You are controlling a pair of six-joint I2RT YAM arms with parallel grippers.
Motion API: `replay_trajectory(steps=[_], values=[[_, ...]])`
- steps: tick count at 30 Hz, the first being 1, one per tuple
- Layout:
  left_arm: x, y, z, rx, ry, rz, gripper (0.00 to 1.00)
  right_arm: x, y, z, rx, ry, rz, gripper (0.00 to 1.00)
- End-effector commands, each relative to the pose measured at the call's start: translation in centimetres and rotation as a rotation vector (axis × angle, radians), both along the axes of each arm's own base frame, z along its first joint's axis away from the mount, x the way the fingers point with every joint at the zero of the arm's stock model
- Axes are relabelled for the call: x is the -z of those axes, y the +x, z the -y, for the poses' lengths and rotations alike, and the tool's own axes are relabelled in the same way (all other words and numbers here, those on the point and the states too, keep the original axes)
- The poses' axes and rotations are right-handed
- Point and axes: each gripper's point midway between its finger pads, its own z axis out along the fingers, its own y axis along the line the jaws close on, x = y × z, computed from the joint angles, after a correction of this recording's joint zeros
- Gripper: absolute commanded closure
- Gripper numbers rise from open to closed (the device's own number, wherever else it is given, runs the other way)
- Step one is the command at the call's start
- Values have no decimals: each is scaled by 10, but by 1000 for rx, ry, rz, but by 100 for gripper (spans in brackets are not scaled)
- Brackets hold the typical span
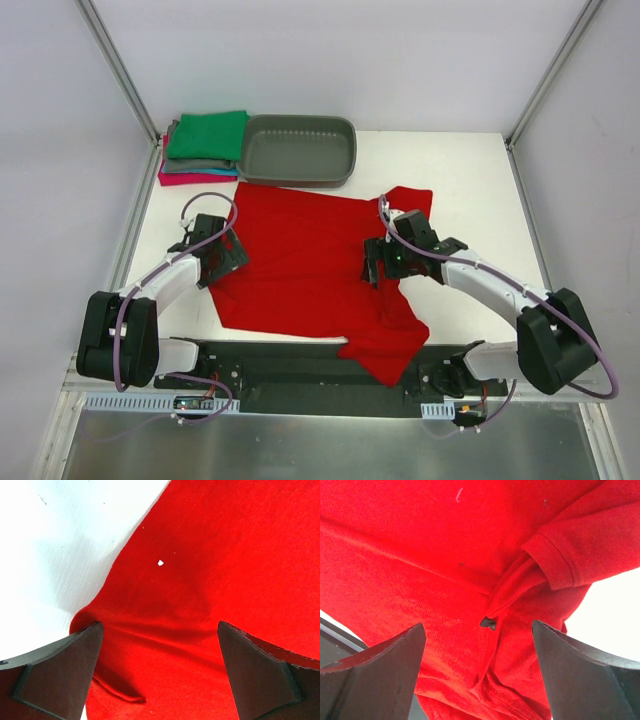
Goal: Fold and stack the t-shirts
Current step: Flatten out the tshirt
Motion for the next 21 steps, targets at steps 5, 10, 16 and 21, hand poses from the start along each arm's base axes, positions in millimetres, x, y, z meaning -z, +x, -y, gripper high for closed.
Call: replay_trajectory(steps=[5,10,16,21], values=[[27,-26,4,33,-14,-132,1,5,11,-18,-12,40,-42,15],[27,-25,4,31,-14,-130,1,17,19,-18,41,23,-58,20],[29,-26,5,33,-17,-140,1,22,28,-18,70,-24,-30,30],[30,-26,5,31,-17,-142,1,16,34,-25,82,-52,17,34]])
